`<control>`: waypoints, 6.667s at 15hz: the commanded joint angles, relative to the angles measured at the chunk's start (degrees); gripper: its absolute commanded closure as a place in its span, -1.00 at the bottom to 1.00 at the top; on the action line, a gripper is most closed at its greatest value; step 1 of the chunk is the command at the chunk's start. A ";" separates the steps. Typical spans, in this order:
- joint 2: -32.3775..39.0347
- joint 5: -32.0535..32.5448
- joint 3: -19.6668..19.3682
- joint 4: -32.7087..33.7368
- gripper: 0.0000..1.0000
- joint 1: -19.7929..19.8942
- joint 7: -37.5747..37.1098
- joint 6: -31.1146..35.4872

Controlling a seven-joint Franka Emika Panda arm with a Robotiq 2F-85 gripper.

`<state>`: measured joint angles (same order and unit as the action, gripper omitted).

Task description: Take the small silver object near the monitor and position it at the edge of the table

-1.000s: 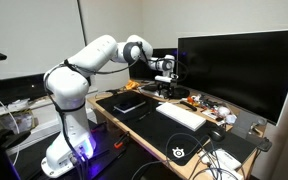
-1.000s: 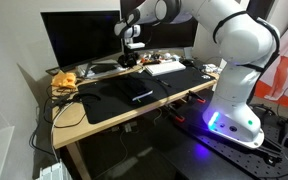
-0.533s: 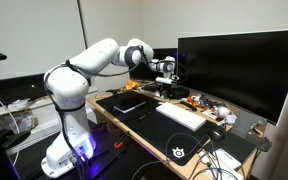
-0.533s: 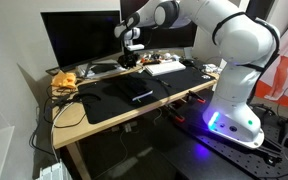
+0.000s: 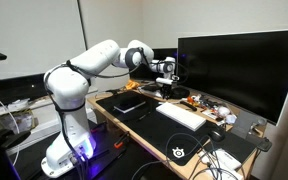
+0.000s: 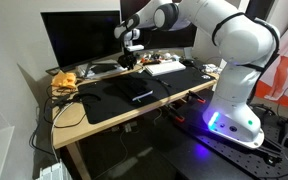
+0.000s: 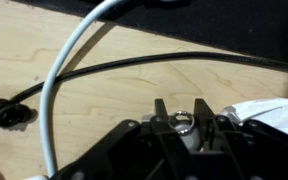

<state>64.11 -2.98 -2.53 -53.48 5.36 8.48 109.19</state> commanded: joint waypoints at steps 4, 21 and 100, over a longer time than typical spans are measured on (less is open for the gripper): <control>-0.14 0.07 -0.14 0.62 1.00 -0.12 -0.27 0.14; -14.15 0.24 -0.56 -14.00 0.98 0.22 0.57 3.86; -64.54 6.89 0.75 -100.01 0.98 -2.98 4.03 40.48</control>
<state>2.43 4.18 -2.02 -149.26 2.54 11.23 146.83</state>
